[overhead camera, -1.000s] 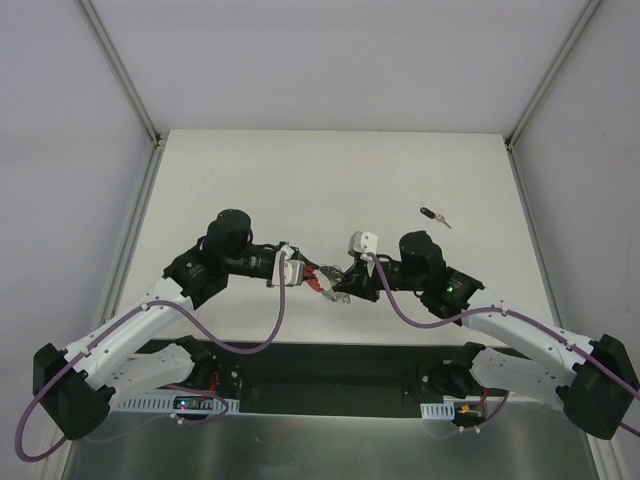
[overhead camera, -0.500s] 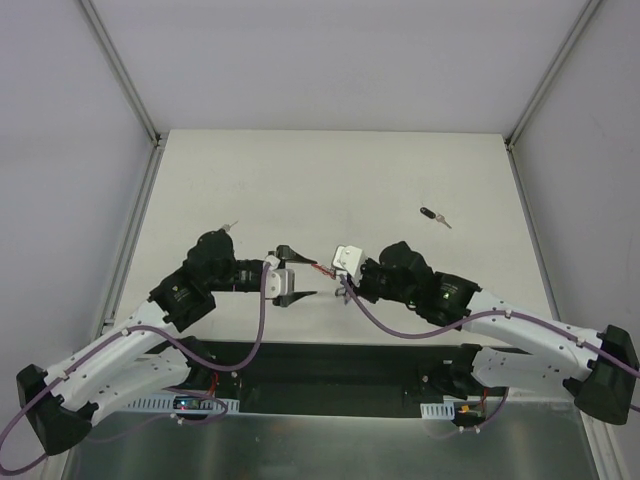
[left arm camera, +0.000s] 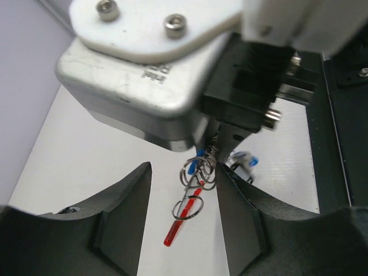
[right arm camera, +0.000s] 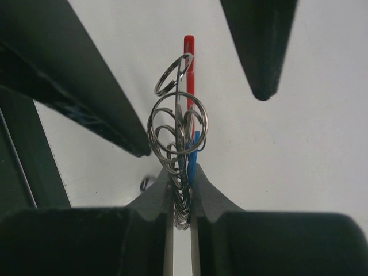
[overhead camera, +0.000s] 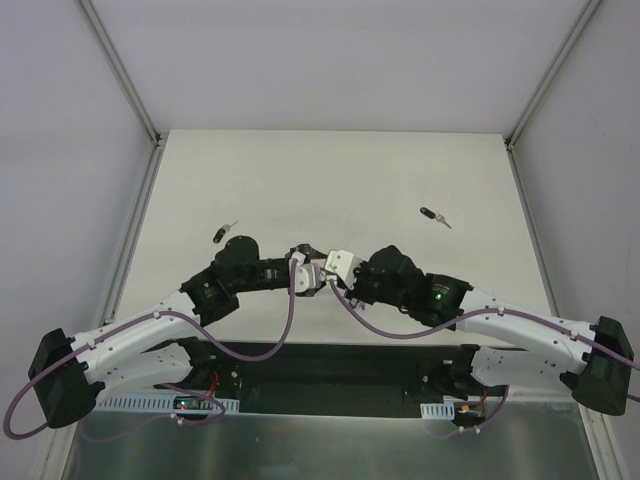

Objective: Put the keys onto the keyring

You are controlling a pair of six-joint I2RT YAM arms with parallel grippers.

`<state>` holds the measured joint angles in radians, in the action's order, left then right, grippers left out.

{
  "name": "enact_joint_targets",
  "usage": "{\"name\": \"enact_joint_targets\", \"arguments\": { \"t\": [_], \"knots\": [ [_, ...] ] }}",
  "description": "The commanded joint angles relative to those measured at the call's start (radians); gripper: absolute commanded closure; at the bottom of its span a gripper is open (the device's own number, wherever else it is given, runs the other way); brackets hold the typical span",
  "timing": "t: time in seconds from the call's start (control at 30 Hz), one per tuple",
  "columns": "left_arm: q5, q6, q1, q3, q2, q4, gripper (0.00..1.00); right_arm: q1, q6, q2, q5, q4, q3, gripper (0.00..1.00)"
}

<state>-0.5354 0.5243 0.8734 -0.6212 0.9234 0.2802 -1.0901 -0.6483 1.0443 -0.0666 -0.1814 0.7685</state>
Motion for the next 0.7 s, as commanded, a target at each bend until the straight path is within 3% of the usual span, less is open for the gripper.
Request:
{"name": "enact_joint_targets", "arguments": {
  "t": [0.0,0.17,0.27,0.37,0.57,0.67],
  "knots": [
    [0.11,-0.033,0.018,0.028,0.021,0.155,0.52,-0.014,-0.01,0.01,-0.036,0.033,0.052,0.98],
    [0.088,-0.046,0.021,0.031,0.058,0.163,0.55,-0.021,-0.008,0.008,-0.045,0.042,0.049,0.98],
    [0.077,-0.081,0.021,0.04,0.058,0.156,0.64,-0.021,0.001,0.0,-0.064,0.063,0.037,0.98],
    [0.084,-0.109,0.021,0.064,0.036,0.154,0.86,-0.021,0.007,-0.007,-0.085,0.085,0.022,0.98],
    [0.104,-0.161,0.022,0.12,-0.029,0.178,0.9,-0.021,0.022,0.0,-0.101,0.12,-0.006,0.97],
    [0.132,-0.178,0.021,0.161,-0.052,0.214,1.0,-0.022,0.038,-0.004,-0.092,0.137,-0.017,0.94]
  ]
}}
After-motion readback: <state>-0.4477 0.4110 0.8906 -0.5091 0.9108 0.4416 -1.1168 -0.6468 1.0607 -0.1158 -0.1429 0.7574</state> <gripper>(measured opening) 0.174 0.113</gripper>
